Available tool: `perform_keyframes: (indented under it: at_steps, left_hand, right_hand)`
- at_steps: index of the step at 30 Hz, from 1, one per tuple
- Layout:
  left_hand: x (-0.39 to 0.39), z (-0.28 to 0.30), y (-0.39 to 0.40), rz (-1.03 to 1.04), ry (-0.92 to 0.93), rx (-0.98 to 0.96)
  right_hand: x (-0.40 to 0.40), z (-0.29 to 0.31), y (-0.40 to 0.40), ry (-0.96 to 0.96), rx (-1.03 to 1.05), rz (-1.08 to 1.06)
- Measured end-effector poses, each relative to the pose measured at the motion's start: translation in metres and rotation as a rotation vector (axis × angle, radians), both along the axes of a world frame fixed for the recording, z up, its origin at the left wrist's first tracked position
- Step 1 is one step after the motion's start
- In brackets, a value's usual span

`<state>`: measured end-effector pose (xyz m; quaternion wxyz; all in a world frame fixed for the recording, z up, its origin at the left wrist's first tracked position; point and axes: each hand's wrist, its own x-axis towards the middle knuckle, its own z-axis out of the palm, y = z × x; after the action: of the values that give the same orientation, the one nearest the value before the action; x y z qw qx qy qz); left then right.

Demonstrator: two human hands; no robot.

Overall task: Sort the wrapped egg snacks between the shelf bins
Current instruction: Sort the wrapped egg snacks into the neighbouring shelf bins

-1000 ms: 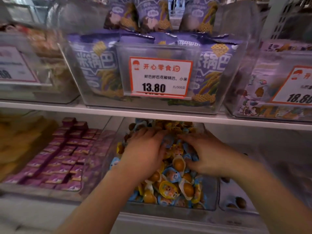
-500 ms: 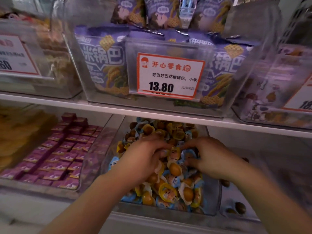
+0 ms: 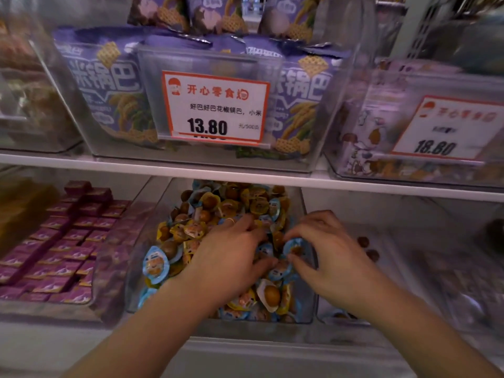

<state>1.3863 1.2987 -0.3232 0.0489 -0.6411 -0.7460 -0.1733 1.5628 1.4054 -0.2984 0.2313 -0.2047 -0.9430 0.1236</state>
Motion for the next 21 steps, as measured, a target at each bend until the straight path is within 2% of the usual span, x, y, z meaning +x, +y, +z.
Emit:
perform_keyframes:
  at_steps: [3,6,9,11,14,19,21]
  left_hand:
    - [-0.005,0.004,0.0,-0.088,-0.14,-0.021]
    - [-0.013,0.006,-0.003,0.007,-0.303,0.061]
    - [-0.021,0.008,-0.005,0.131,-0.477,0.208]
    - [-0.024,0.009,-0.007,0.173,-0.552,0.266]
    - [-0.022,0.007,-0.012,0.166,-0.553,0.267]
    - [-0.017,0.011,-0.016,0.088,-0.517,0.264]
    - [-0.013,0.011,-0.017,0.068,-0.52,0.252]
  right_hand:
    - [0.0,0.0,-0.004,-0.189,0.141,0.012]
    - [-0.002,-0.003,-0.009,-0.409,0.244,0.045]
    - [-0.003,-0.001,-0.009,-0.471,0.258,0.083]
    - [-0.006,0.001,-0.01,-0.468,0.238,0.083]
    - [-0.012,-0.003,-0.014,-0.46,0.278,0.039]
    - [-0.013,-0.008,-0.017,-0.319,0.193,-0.002]
    - [-0.012,-0.01,-0.017,-0.203,0.134,0.009]
